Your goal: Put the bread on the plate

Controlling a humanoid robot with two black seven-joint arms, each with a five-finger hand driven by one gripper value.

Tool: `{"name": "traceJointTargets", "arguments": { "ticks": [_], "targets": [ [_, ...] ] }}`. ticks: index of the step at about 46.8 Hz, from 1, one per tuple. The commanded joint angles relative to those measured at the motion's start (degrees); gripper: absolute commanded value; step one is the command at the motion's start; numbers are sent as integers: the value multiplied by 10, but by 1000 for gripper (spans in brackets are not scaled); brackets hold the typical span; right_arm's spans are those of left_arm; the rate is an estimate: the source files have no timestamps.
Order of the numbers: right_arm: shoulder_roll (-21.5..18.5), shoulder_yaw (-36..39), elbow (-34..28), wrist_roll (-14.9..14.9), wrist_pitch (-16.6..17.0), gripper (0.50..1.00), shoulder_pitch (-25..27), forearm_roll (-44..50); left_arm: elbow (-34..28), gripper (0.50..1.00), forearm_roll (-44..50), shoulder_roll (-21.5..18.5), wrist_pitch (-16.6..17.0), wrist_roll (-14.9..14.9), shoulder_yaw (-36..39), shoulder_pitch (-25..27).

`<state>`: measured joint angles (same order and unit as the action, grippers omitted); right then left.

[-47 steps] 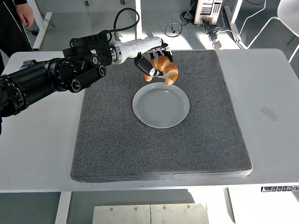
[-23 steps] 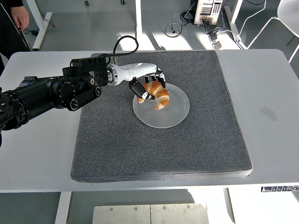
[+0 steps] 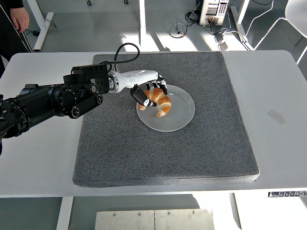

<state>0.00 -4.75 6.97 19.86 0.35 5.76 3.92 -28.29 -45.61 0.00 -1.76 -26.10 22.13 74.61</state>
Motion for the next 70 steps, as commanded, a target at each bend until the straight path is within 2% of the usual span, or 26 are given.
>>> {"name": "traceJointTargets", "arguments": {
  "ticks": [1, 11, 14, 18, 22, 24, 28, 42, 50, 56, 59, 64, 70],
  "targets": [
    [0, 0, 1, 0, 0, 1000, -1, 0, 0, 500, 0, 0, 0, 1, 0, -1],
    [0, 0, 0, 0, 0, 1000, 0, -1, 0, 500, 0, 0, 3, 6, 0, -9],
    [0, 0, 0, 0, 0, 1000, 0, 0, 0, 661, 0, 0, 3, 8, 0, -10],
    [0, 0, 1, 0, 0, 1000, 0, 0, 0, 757, 0, 0, 3, 10, 0, -10],
    [0, 0, 0, 0, 0, 1000, 0, 0, 0, 884, 1, 0, 3, 10, 0, -9],
    [0, 0, 0, 0, 0, 1000, 0, 0, 0, 920, 1, 0, 3, 10, 0, -9],
    [0, 0, 1, 0, 0, 1000, 0, 0, 0, 954, 1, 0, 3, 10, 0, -9],
    [0, 0, 0, 0, 0, 1000, 0, 0, -1, 975, 2, 0, 2, 14, -1, 10],
    [0, 0, 0, 0, 0, 1000, 0, 0, -1, 977, 11, 0, 1, 60, -6, 46],
    [0, 0, 0, 0, 0, 1000, 0, 0, -1, 978, 14, 0, -1, 64, -12, 76],
    [0, 0, 0, 0, 0, 1000, 0, -1, -1, 978, 26, 0, -2, 61, -31, 83],
    [0, 0, 0, 0, 0, 1000, 0, -1, -1, 980, 102, 0, 3, 61, -104, 72],
    [0, 0, 0, 0, 0, 1000, -1, -1, -1, 981, 130, 0, -2, 62, -116, 76]
  ]
}}
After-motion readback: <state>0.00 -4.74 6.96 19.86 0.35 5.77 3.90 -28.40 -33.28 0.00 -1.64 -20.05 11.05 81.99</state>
